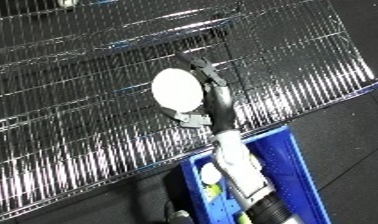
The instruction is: Pick up the object and place it into the box
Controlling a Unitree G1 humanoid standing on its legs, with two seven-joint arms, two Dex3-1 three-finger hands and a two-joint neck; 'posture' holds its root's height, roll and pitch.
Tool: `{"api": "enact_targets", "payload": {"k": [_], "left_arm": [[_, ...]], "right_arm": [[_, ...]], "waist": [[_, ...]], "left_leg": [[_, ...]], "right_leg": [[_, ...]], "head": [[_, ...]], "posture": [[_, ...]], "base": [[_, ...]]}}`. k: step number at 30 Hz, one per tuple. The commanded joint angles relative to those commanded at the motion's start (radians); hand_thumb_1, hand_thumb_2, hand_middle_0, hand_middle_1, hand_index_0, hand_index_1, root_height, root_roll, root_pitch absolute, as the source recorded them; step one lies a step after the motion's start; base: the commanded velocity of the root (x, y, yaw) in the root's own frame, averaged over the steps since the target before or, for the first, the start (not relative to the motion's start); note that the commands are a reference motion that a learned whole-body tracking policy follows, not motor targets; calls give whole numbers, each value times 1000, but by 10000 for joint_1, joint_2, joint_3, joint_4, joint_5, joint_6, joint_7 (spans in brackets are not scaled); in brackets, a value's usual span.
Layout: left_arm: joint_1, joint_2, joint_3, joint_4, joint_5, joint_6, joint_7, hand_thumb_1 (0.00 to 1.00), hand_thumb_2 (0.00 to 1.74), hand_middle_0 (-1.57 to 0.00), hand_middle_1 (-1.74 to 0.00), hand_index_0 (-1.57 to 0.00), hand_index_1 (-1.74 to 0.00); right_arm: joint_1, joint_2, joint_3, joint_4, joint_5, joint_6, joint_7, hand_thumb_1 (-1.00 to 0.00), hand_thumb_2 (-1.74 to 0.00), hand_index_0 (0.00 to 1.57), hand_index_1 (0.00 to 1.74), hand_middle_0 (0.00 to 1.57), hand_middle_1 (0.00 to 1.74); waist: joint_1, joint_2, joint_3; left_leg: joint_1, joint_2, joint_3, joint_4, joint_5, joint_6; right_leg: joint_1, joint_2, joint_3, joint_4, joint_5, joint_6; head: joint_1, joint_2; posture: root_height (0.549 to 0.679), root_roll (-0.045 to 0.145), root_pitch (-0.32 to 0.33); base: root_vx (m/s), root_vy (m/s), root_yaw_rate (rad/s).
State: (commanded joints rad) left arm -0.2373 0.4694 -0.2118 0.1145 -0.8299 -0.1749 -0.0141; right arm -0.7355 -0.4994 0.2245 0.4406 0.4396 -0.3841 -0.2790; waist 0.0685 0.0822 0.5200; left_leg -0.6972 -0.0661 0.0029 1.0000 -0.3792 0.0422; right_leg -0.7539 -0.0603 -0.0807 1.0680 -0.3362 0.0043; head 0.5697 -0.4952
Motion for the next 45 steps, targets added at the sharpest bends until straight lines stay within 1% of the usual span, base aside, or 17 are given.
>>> {"api": "enact_targets", "payload": {"k": [1, 6, 14, 18, 21, 24, 27, 31, 37, 41, 45], "left_arm": [[-13, -1, 7, -2, -3, 16, -4, 1000, 1740, -1570, -1740, -1570, -1740], [-49, 17, 42, 29, -39, 39, -55, 1000, 1740, -1570, -1740, -1570, -1740], [32, 22, 222, 5, -33, 5, -198, 1000, 1740, -1570, -1740, -1570, -1740], [174, 31, 405, -34, -3, -38, -311, 1000, 1740, -1570, -1740, -1570, -1740], [335, 20, 567, -76, 27, -118, -379, 1000, 1740, -1570, -1740, -1570, -1740], [523, -15, 780, -147, 43, -255, -369, 1000, 1740, -1570, -1740, -1570, -1740], [737, -76, 1030, -206, 103, -386, -359, 1000, 1740, -1570, -1740, -1570, -1740], [1045, -100, 1348, -288, 182, -500, -423, 1000, 1740, -1570, -1740, -1570, -1740], [1478, -102, 1849, -403, 226, -562, -617, 1000, 1740, -1570, -1740, -1570, -1740], [1593, -143, 2028, -408, 279, -597, -678, 1000, 1740, -1570, -1740, -1570, -1740], [1568, -188, 2024, -334, 298, -746, -646, 1000, 1740, -1570, -1740, -1570, -1740]], "right_arm": [[2, 0, -3, 36, -7, 31, -14, -700, -1218, 1099, 1218, 1099, 1218], [86, 15, -57, 84, -116, 187, -131, -700, -1218, 1099, 1218, 1099, 1218], [611, -23, -245, -372, -512, 262, -431, -700, -1218, 1099, 1218, 1099, 1218], [1091, -52, -490, -1149, -841, 399, -653, -700, -1218, 1099, 1218, 1099, 1218], [1585, -58, -770, -1860, -894, 421, -707, -700, -1218, 1099, 1218, 1099, 1218], [2351, -16, -1188, -2637, -1021, 226, -722, -700, -1218, 1099, 1218, 1099, 1218], [3299, 12, -1671, -3453, -1285, -30, -845, -700, -1218, 1099, 1218, 1099, 1218], [4394, 63, -2228, -4243, -1394, -311, -1035, -700, -1218, 1099, 1218, 1099, 1218], [5816, 205, -2946, -5039, -1254, -717, -1378, -700, -1218, 1099, 1218, 1099, 1218], [6323, 407, -3282, -5243, -1019, -1036, -1622, -700, -1218, 1099, 1218, 1099, 1218], [6645, 520, -3466, -5199, -1039, -1300, -2075, -700, -1218, 1099, 1218, 1099, 1218]], "waist": [[-3, 0, 0], [-45, -19, 0], [-191, -107, 0], [-330, -184, 0], [-459, -243, 0], [-628, -303, -8], [-810, -380, -94], [-1011, -472, -230], [-1323, -557, -351], [-1552, -585, -384], [-1792, -568, -354]], "left_leg": [[15, 0, 0, -21, 5, 1], [137, 10, 9, -151, 27, 2], [499, 58, 38, -500, 74, -4], [819, 100, 56, -863, 137, -28], [1092, 150, 90, -1209, 219, -54], [1356, 227, 156, -1586, 316, -66], [1521, 303, 234, -1857, 378, -83], [1651, 345, 300, -1987, 354, -90], [1940, 451, 420, -2234, 354, -88], [2116, 514, 508, -2445, 399, -96], [2298, 546, 616, -2679, 463, -118]], "right_leg": [[9, 3, 2, -14, 7, 0], [109, 38, 33, -125, 47, 10], [409, 106, 116, -415, 134, 55], [696, 171, 209, -723, 218, 109], [935, 223, 297, -1043, 328, 169], [1165, 289, 389, -1360, 420, 233], [1372, 341, 472, -1644, 467, 282], [1584, 408, 558, -1909, 495, 319], [1845, 485, 693, -2228, 563, 388], [1962, 553, 791, -2462, 646, 434], [2067, 640, 933, -2679, 720, 459]], "head": [[29, 6], [154, -4], [381, 24], [541, 16], [591, 68], [431, 143], [308, 230], [187, 580], [309, 991], [495, 1165], [811, 1452]], "posture": [[591, 60, 74], [594, 59, 73], [599, 56, 68], [605, 54, 63], [610, 52, 60], [615, 49, 58], [620, 48, 62], [625, 48, 67], [630, 48, 72], [634, 49, 75], [636, 53, 76]], "base": [[-27, -4, 8], [-28, -5, -4], [-32, -8, -45], [-29, -3, -108], [-19, 17, -156], [-24, 33, -207], [-31, 23, -215], [-33, 8, -168], [-49, 3, -178], [-58, 2, -200], [-73, 9, -214]]}}
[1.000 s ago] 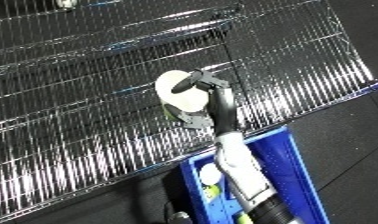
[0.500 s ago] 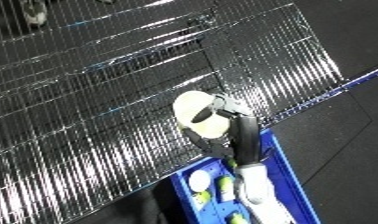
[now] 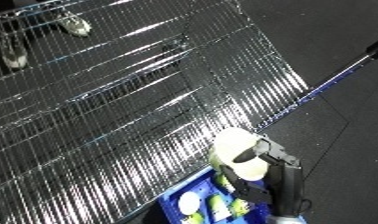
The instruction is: Pick up the object and place it into the box
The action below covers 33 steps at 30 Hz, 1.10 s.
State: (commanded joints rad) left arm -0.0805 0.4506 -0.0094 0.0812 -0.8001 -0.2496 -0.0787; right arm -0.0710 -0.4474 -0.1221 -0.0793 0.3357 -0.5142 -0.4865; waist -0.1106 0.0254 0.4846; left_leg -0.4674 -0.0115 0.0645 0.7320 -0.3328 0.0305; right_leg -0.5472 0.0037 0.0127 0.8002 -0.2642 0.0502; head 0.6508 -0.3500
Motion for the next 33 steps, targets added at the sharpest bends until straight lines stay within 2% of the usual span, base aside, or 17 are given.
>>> {"api": "enact_targets", "payload": {"k": [5, 10, 14, 20, 28, 33], "left_arm": [[0, -146, -19, 92, -14, -199, -25, 1000, 1740, -1570, -1740, -1570, -1740], [-132, -375, -123, 339, -180, -428, 87, 1000, 1740, -1570, -1740, -1570, -1740], [-230, -457, -322, 544, -413, -546, 207, 1000, 1740, -1570, -1740, -1570, -1740], [-343, -568, -570, 609, -534, -616, 223, 1000, 1740, -1570, -1740, -1570, -1740], [-609, -672, -881, 791, -560, -691, 454, 1000, 1740, -1570, -1740, -1570, -1740], [-704, -741, -961, 895, -576, -733, 464, 1000, 1740, -1570, -1740, -1570, -1740]], "right_arm": [[430, 51, -271, 444, 385, -297, -301, -700, -1218, 1099, 1218, 1099, 1218], [703, -235, -761, 1670, 1211, -596, -168, -700, -1218, 1099, 1218, 1099, 1218], [659, -589, -1009, 2655, 1710, -689, 29, -700, -1218, 1099, 1218, 1099, 1218], [440, -811, -896, 3503, 2373, -900, 397, -400, -696, 628, 696, 628, 696], [392, -826, -678, 3858, 2551, -962, 514, 0, 0, 0, 0, 0, 0], [401, -838, -614, 3849, 2413, -947, 646, 0, 0, 0, 0, 0, 0]], "waist": [[-294, 103, 26], [-613, 346, 125], [-757, 611, 206], [-804, 834, 257], [-888, 896, 253], [-886, 888, 251]], "left_leg": [[266, 16, 178, -255, 73, -52], [548, -2, 373, -313, 89, -168], [744, -54, 490, -337, 101, -258], [897, -153, 519, -485, 198, -306], [991, -188, 496, -636, 334, -345], [1001, -182, 459, -658, 442, -376]], "right_leg": [[119, -5, 125, -264, 93, 2], [258, -144, 235, -412, 153, -31], [359, -234, 315, -403, 115, -81], [382, -247, 369, -425, 74, -155], [375, -212, 398, -464, 89, -175], [391, -196, 386, -472, 87, -202]], "head": [[768, 12], [1496, -479], [2054, -705], [2419, -1133], [2441, -1454], [2193, -1663]], "posture": [[640, 63, 77], [643, 82, 65], [643, 93, 54], [644, 103, 51], [644, 107, 52], [644, 109, 51]], "base": [[-63, 43, -170], [-19, 108, -181], [11, 88, -95], [-6, 24, -17], [6, -2, -12], [7, -3, 20]]}}
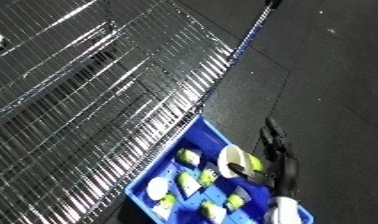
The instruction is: Pick up the object and place it into the box
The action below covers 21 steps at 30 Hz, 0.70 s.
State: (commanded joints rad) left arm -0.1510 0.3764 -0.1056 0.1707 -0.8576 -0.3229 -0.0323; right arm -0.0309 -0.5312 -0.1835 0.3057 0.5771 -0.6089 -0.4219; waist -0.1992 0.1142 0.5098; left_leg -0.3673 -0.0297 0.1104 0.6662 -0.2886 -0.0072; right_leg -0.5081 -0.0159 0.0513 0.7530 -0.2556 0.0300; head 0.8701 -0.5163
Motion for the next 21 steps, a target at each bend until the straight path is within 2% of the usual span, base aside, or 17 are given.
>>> {"api": "enact_targets", "payload": {"k": [4, 11, 16, 21], "left_arm": [[-13, -41, -49, 36, 1, 15, -22, 1000, 1740, -1570, -1740, -1570, -1740], [-102, -28, -94, 23, 104, 165, -12, 1000, 1740, -1570, -1740, -1570, -1740], [-117, -13, -124, 19, 213, 246, -57, 1000, 1740, -1570, -1740, -1570, -1740], [-65, 15, -69, -12, 309, 389, -152, 1000, 1740, -1570, -1740, -1570, -1740]], "right_arm": [[15, 30, 149, -263, -441, 98, 30, 0, 0, 0, 0, 0, 0], [-110, 222, 522, -1175, -1373, 288, 85, 0, 0, 0, 0, 0, 0], [-288, 375, 936, -1897, -1831, 587, 583, 0, 0, 0, 0, 0, 0], [-539, 439, 1269, -2465, -2057, 872, 1198, 0, 0, 0, 0, 0, 0]], "waist": [[54, -68, -10], [253, -296, -27], [439, -464, -33], [693, -621, -106]], "left_leg": [[-2, 35, -52, 21, 65, -26], [-114, 63, -241, 76, 94, -20], [-206, 83, -400, 173, 117, -14], [-315, 88, -549, 365, 118, -6]], "right_leg": [[66, -1, -29, -10, -15, -18], [105, 40, -145, 34, -39, -39], [156, 52, -256, 176, -133, -73], [233, 26, -406, 320, -223, -107]], "head": [[-403, -115], [-1399, -154], [-2131, -265], [-2742, -476]], "posture": [[644, 110, 48], [644, 108, 45], [643, 105, 39], [641, 100, 29]], "base": [[14, -16, 51], [-1, -44, 120], [4, -54, 139], [29, -59, 106]]}}
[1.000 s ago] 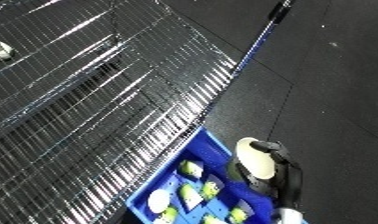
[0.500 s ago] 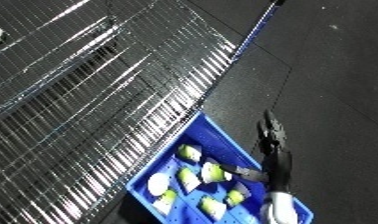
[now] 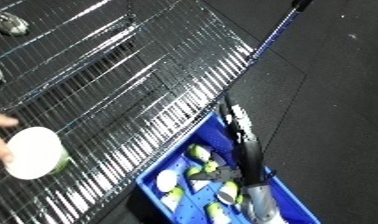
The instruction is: Pick up the object and place it into the box
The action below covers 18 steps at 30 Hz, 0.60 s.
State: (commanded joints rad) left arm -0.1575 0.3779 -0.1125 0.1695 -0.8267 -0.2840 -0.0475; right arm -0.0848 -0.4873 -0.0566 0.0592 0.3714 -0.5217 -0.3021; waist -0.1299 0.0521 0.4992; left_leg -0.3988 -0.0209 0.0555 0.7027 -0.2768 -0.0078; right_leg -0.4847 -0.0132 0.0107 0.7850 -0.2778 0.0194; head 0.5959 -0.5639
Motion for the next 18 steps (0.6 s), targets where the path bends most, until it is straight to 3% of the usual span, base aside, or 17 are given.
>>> {"api": "enact_targets", "payload": {"k": [9, 15, 18], "left_arm": [[-8, 114, 52, 30, 291, 531, -221, 1000, 1740, -1570, -1740, -1570, -1740], [-22, 224, 113, 45, 455, 881, -481, 1000, 1740, -1570, -1740, -1570, -1740], [-24, 297, 90, -17, 550, 1068, -580, 1000, 1740, -1570, -1740, -1570, -1740]], "right_arm": [[-751, 334, 642, -666, -352, 715, 555, 0, 0, 0, 0, 0, 0], [-1145, 395, 1119, -846, -969, 1333, 1203, 0, 0, 0, 0, 0, 0], [-1313, 353, 1353, -819, -1206, 1562, 1505, 0, 0, 0, 0, 0, 0]], "waist": [[594, -278, -123], [955, -395, -135], [1133, -436, -136]], "left_leg": [[-298, -51, -326, 483, -27, 23], [-578, -107, -488, 990, -114, 35], [-669, -181, -580, 1212, -192, 42]], "right_leg": [[122, -62, -301, 312, -73, -9], [66, -158, -480, 634, -143, -37], [61, -210, -560, 753, -173, -14]], "head": [[-1428, -726], [-2834, -1787], [-3268, -2038]], "posture": [[637, 91, 3], [634, 88, -11], [632, 85, -18]], "base": [[50, -82, 123], [46, -62, 177], [60, -70, 207]]}}
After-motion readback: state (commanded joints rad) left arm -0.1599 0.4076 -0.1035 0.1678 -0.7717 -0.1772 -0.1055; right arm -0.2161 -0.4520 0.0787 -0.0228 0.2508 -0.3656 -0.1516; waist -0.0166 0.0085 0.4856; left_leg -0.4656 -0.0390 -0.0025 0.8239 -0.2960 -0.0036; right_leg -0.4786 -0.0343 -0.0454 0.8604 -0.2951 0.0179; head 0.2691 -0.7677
